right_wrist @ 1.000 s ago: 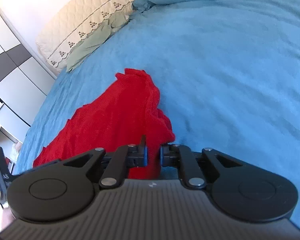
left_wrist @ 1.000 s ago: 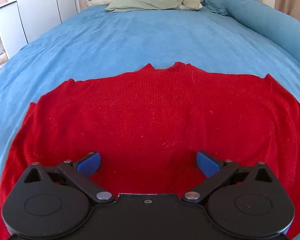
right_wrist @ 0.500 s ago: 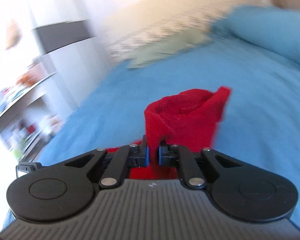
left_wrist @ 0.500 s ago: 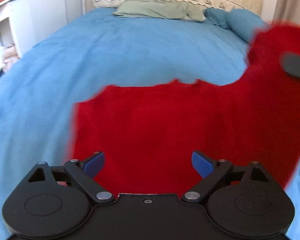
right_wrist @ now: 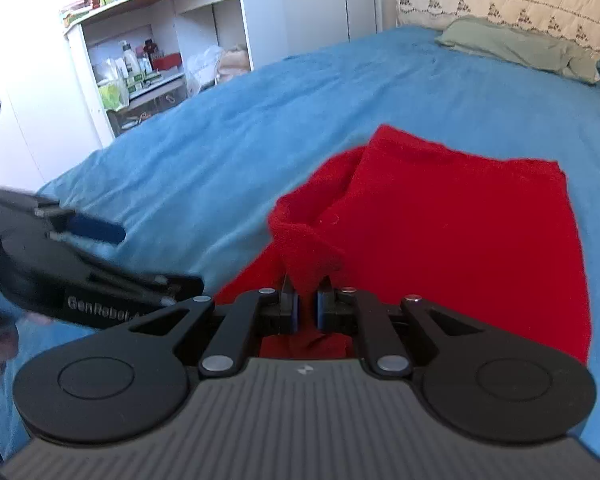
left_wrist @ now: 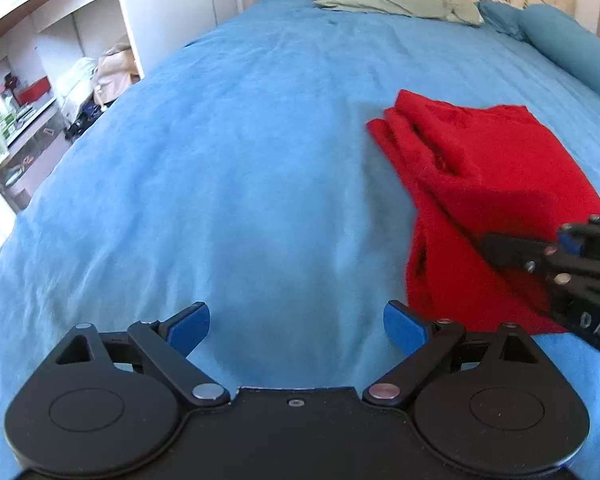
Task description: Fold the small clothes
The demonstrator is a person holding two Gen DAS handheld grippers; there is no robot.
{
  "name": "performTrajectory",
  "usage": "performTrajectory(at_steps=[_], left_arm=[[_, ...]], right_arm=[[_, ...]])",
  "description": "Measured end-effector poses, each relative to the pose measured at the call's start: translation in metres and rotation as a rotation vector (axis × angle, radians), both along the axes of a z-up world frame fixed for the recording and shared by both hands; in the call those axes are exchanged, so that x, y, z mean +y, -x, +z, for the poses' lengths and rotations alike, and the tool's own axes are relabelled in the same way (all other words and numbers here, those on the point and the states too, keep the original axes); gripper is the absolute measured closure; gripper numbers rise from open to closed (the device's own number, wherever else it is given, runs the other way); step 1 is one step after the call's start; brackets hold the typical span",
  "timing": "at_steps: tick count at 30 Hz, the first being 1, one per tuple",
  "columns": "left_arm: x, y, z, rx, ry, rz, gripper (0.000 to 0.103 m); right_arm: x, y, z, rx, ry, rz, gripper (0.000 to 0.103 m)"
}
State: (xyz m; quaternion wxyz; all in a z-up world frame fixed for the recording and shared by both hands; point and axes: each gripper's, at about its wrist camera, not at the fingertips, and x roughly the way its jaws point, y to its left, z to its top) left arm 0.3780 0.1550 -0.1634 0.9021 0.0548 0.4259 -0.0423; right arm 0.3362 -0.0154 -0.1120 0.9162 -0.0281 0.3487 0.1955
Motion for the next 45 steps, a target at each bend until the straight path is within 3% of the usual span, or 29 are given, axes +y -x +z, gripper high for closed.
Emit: performTrajectory(at_steps=[2,5,7,12,15,19,24,28,32,34,37,42,45], left_arm=[[0.001,0.003,0.001,-0.009,0.014,0.014,0.007],[0.006,0.006,0.008,-0.018,0.029,0.037,0.007],[0.01,0.008,0.017,-0.034,0.029,0.051,0.007],[0.012,0.018,0.051,-0.102,0.069,0.031,0.006],[-0.013,0.02,0.062,-0.118,0.102,-0.029,0.006],[-0.05,0.012,0.051,-0.104,0.109,-0.076,0.006],[-0.065,-0.004,0.03,-0.058,0.165,-0.042,0.006],[-0.058,-0.003,0.015,-0.026,0.103,0.031,0.006],[-0.023,0.006,-0.005,0.029,0.223,0.13,0.005],[-0.022,0.009,-0.007,0.014,0.219,0.122,0.005],[-0.035,0.009,-0.004,0.01,0.136,0.101,0.005],[-0.045,0.011,0.014,-0.055,0.188,0.072,0.007],[-0.061,0.004,0.015,-0.07,0.162,0.053,0.007]], right_arm=[[0.003,0.006,0.004,-0.03,0.008,0.011,0.079],[0.006,0.006,-0.005,-0.018,0.033,0.056,0.063],[-0.001,0.013,-0.005,-0.006,0.002,0.094,0.033],[-0.048,0.042,0.02,-0.076,-0.062,0.064,0.028],[-0.084,0.051,0.029,-0.127,-0.001,-0.046,0.019],[-0.119,0.049,0.02,-0.08,0.038,-0.155,0.018],[-0.144,0.05,0.01,-0.035,0.02,-0.225,0.018],[-0.149,0.048,-0.002,-0.017,0.003,-0.24,0.018],[-0.158,0.047,-0.016,-0.007,-0.013,-0.262,0.018],[-0.165,0.051,-0.023,0.006,-0.035,-0.269,0.017],[-0.171,0.055,-0.033,0.012,-0.056,-0.274,0.016],[-0.168,0.06,-0.022,-0.002,-0.046,-0.257,0.015],[-0.157,0.062,-0.012,0.006,-0.036,-0.231,0.015]])
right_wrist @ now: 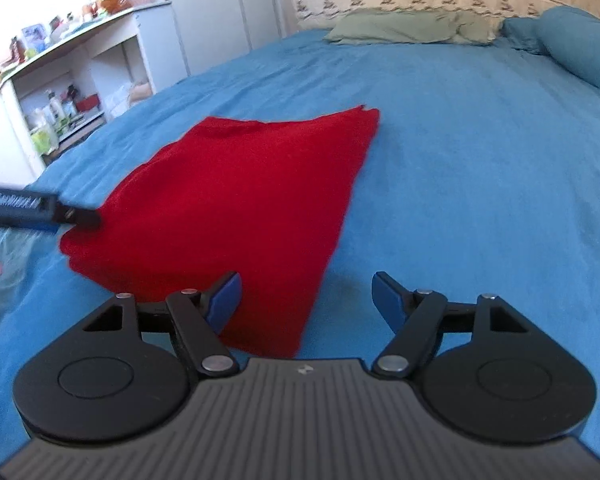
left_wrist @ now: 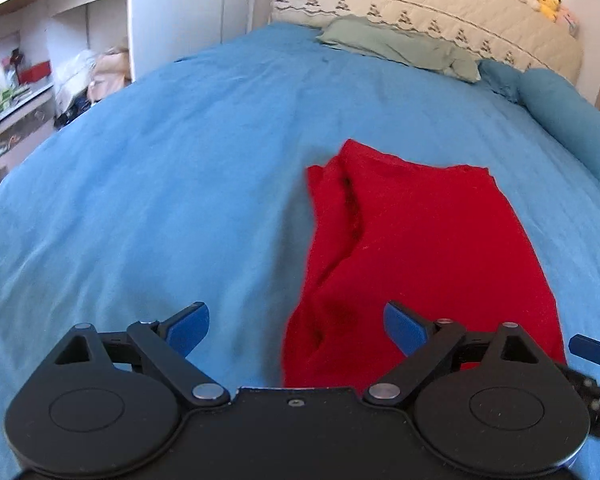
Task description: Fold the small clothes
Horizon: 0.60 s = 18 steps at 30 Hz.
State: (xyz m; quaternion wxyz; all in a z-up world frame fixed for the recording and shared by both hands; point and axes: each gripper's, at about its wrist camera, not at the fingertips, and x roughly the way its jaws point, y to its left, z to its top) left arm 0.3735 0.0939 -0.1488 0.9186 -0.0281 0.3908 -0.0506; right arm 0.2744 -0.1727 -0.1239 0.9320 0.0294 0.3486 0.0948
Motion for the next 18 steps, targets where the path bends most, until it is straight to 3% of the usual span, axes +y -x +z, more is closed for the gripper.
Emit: performTrajectory(at_steps=[4,9,12,18], left_arm=[[-0.011,-0.005,-0.02,0.051,-0.064,-0.014,0.006],[0.001,-0.005,-0.03,0.067,-0.023,-0.011,0.004],[-0.005,-0.004,-0.019,0.054,-0.061,-0.038,0.005],[-0.013,-0.015,0.033,-0.08,-0.063,-0.105,0.001]], right_arm=[[0.015,-0.004,-0.002,0.047,0.049,0.02,0.015],[0.009,-0.01,-0.016,0.06,0.042,0.017,0.011],[0.011,-0.012,-0.014,0.064,0.07,0.041,0.01],[0.0,-0.016,0.022,0.001,0.084,0.048,0.01]])
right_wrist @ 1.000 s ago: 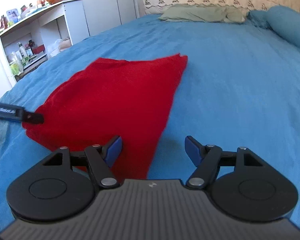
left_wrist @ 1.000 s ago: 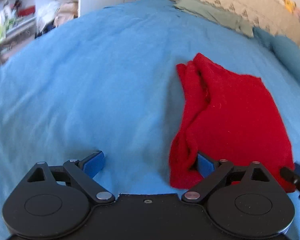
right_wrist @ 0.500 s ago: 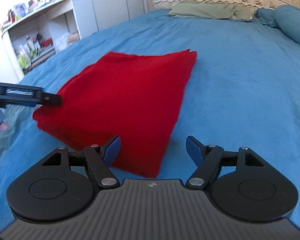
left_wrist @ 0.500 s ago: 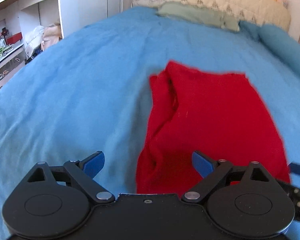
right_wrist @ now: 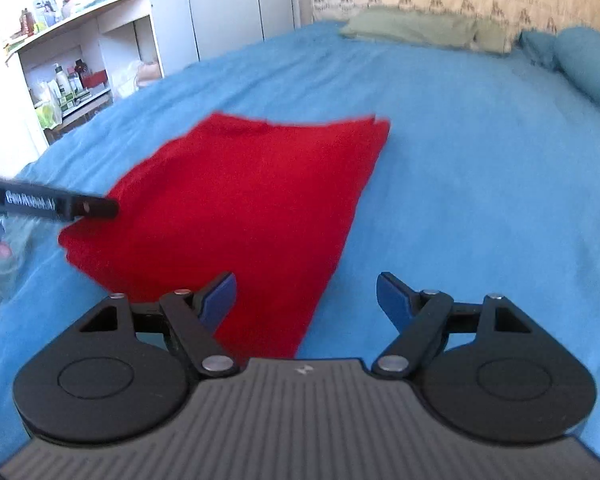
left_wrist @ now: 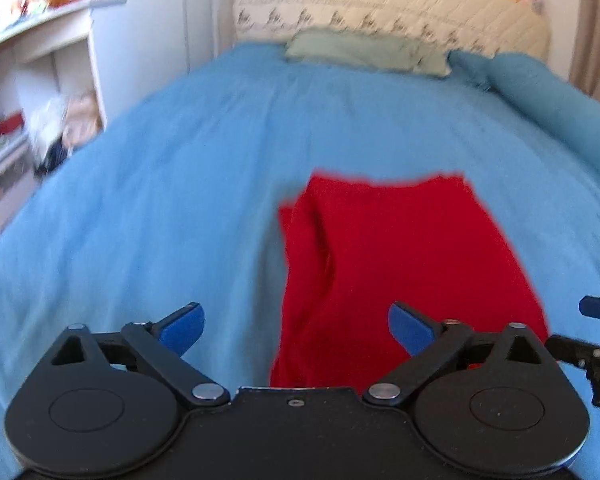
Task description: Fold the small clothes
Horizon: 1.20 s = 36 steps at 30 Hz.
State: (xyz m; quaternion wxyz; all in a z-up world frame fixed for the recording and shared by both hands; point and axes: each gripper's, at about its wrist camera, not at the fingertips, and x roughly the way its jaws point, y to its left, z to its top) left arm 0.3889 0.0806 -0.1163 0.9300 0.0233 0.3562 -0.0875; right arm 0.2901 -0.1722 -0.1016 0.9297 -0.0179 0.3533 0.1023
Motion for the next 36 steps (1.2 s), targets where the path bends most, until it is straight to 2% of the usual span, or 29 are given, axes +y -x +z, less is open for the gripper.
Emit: performTrajectory(at_steps=[3,6,7,11,13,16,18,22,25,27,30,33,35,36], left_arm=[[-0.006,-0.025,0.022,-0.026,-0.012,-0.044,0.0],[-0.011,-0.056,0.026,0.048,-0.005,-0.113,0.0],[-0.012,-0.064,0.021,0.088,0.004,-0.131,0.0],[-0.009,-0.092,-0.014,0.262,0.022,-0.141,0.0],[0.001,-0.095,-0.029,0.285,0.057,-0.126,0.0],[0.017,-0.096,-0.047,0.317,0.17,-0.134,0.0],[0.023,-0.095,-0.054,0.308,0.203,-0.139,0.0],[0.029,-0.096,-0.054,0.274,0.255,-0.173,0.004],[0.017,-0.097,-0.054,0.27,0.246,-0.231,0.015],[0.009,-0.097,-0.052,0.264,0.23,-0.254,0.017],[0.003,-0.095,-0.053,0.248,0.216,-0.271,0.017],[0.0,-0.095,-0.057,0.244,0.208,-0.268,0.018],[0.001,-0.098,-0.057,0.25,0.229,-0.248,0.027],[0.002,-0.098,-0.055,0.25,0.234,-0.241,0.041]], right_arm=[[-0.006,-0.013,0.016,-0.012,0.048,0.006,0.01],[-0.014,-0.033,0.03,0.009,0.022,0.01,0.007],[-0.017,-0.042,0.033,0.031,-0.014,0.02,0.001],[-0.029,-0.071,0.03,0.08,-0.125,-0.022,0.0],[-0.035,-0.085,0.022,0.114,-0.172,-0.056,0.0],[-0.043,-0.1,0.006,0.186,-0.269,-0.084,0.0],[-0.046,-0.107,-0.005,0.214,-0.323,-0.097,0.0],[-0.041,-0.113,-0.023,0.249,-0.361,-0.102,0.0],[-0.039,-0.113,-0.029,0.235,-0.386,-0.108,0.0],[-0.04,-0.113,-0.031,0.226,-0.414,-0.11,0.0],[-0.043,-0.112,-0.034,0.235,-0.467,-0.09,0.01],[-0.041,-0.113,-0.037,0.249,-0.494,-0.064,0.01],[-0.036,-0.116,-0.038,0.248,-0.493,-0.067,0.01],[-0.034,-0.117,-0.038,0.247,-0.495,-0.07,0.016]])
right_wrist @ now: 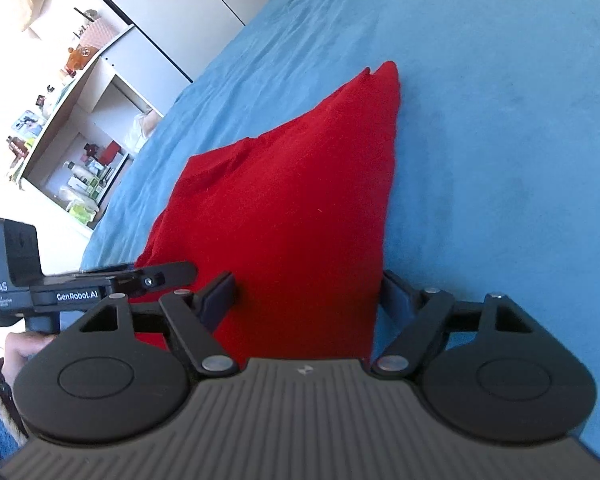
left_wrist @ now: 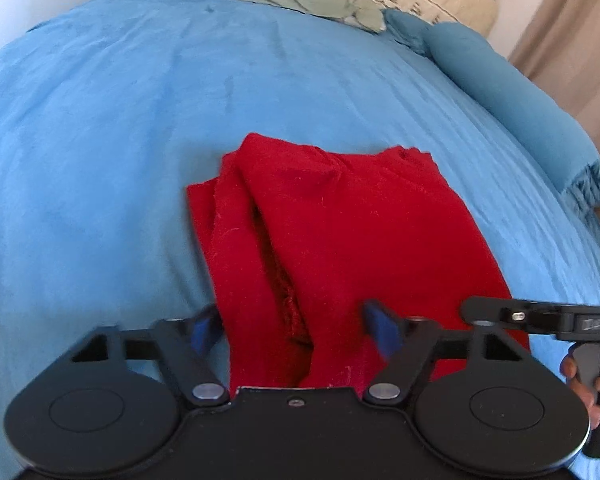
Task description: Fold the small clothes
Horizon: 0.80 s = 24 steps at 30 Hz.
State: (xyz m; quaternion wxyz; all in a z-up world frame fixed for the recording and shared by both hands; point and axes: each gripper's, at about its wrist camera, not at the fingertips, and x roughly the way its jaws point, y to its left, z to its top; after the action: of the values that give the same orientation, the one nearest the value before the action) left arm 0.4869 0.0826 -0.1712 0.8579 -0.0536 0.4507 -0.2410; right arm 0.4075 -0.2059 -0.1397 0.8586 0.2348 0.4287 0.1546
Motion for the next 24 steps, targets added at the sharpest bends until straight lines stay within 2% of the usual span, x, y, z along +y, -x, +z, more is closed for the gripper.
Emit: performTrajectory(at_steps=[1,3,4,7,10,15,20,24], left_arm=[[0.0,0.001,0.003,-0.002,0.0,0.004,0.052],[-0.002,0.003,0.009,-0.021,-0.007,-0.003,0.066],[-0.004,0.005,0.012,-0.032,-0.013,-0.008,0.069],[-0.012,0.013,0.021,-0.068,-0.058,-0.012,0.073],[-0.014,0.025,0.033,-0.095,-0.05,-0.001,0.075],[-0.029,0.063,0.065,-0.135,-0.025,-0.018,0.075],[-0.056,0.123,0.089,-0.158,0.031,-0.036,0.075],[-0.093,0.168,0.08,-0.154,0.013,-0.077,0.074]], right_arm=[[0.002,-0.001,0.0,0.001,0.005,-0.005,0.03],[0.007,-0.004,0.003,0.0,0.027,-0.011,0.041],[0.008,-0.003,0.005,-0.009,0.041,-0.017,0.049],[0.018,0.003,0.018,-0.062,0.106,-0.023,0.06],[0.021,0.011,0.032,-0.105,0.123,-0.021,0.064],[0.012,0.039,0.067,-0.174,0.124,-0.011,0.064],[-0.025,0.095,0.103,-0.234,0.121,0.007,0.064],[-0.055,0.152,0.113,-0.231,0.145,0.01,0.064]])
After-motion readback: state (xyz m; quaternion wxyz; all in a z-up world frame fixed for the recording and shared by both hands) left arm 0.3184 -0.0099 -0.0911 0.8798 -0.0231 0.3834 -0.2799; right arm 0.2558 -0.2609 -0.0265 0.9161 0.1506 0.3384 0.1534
